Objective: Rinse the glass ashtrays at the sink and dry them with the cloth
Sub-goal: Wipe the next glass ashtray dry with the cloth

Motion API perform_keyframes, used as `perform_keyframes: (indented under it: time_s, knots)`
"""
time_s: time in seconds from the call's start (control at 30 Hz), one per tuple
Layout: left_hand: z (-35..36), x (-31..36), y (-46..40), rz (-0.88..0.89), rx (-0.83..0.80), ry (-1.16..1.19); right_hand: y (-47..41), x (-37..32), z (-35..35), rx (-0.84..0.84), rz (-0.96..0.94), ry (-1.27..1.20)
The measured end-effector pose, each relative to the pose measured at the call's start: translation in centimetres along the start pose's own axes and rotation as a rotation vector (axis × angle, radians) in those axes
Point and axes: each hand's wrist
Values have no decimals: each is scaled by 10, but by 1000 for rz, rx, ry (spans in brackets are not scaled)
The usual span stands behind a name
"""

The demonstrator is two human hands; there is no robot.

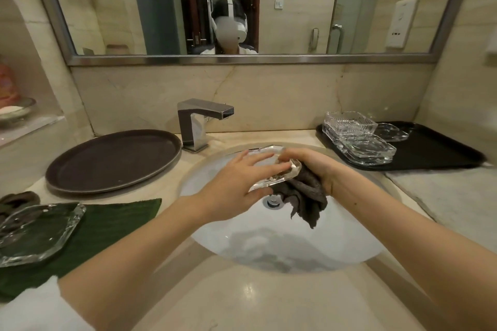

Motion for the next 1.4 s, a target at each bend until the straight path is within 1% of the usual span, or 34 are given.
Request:
perform_keyframes:
  time_s: [0.03,0.07,0.1,0.17,0.2,0.23,0.27,0.3,0.33,0.37,0.4,0.53,0.63,0.73,0.8,0.93,1.03,1.1,1.23,1.3,1.4]
  knots:
    - [0,2,-2,-2,10,11,2,1,-2,37,-18,3]
    - [1,4,-6,-44,43,62,3,3,-5,84,-40,6]
    - [2,7,-11,-131,107,146,4,5,-10,136,-63,17]
    - [4,12,-26,-417,241,333,6,9,-21,196,-85,29]
    - [5,16,-35,-593,250,436,8,10,-27,205,-84,29]
    - [5,20,-44,-749,206,557,12,10,-33,211,-85,28]
    - [7,23,-52,-863,121,674,15,9,-40,219,-93,28]
    - [8,27,-60,-930,13,765,17,8,-47,224,-103,29]
    - [9,31,-66,-954,-85,827,20,5,-53,234,-110,36]
    - [10,34,-74,-948,-143,864,24,3,-60,246,-114,48]
    - [12,37,-82,-933,-154,884,26,-1,-69,259,-117,60]
    - [25,55,-124,-888,-57,942,37,-19,-109,252,-119,14]
    - [37,73,-161,-865,-6,926,45,-33,-147,250,-133,-50]
    - [52,83,-198,-848,46,894,50,-41,-189,273,-134,-28]
    - [66,89,-223,-854,67,872,50,-46,-212,325,-130,68]
    - [97,94,-272,-895,35,872,33,-55,-251,510,-163,407]
    - [115,99,-308,-873,5,844,15,-58,-283,599,-111,511]
    - [123,101,-332,-821,-9,778,6,-59,-304,640,-65,546]
    - [140,96,-378,-714,-21,402,-13,-62,-341,698,-55,600]
    - [148,92,-395,-698,-49,257,-23,-62,-356,677,-36,638]
    - [159,84,-409,-662,-65,134,-41,-59,-374,625,-2,694]
Point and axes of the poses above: each hand's wrist, its own y-axis away from the middle knuckle, its own z-axis out of the palm, x = y × z, and after that the axes turned 10 degrees about -z, right-handed
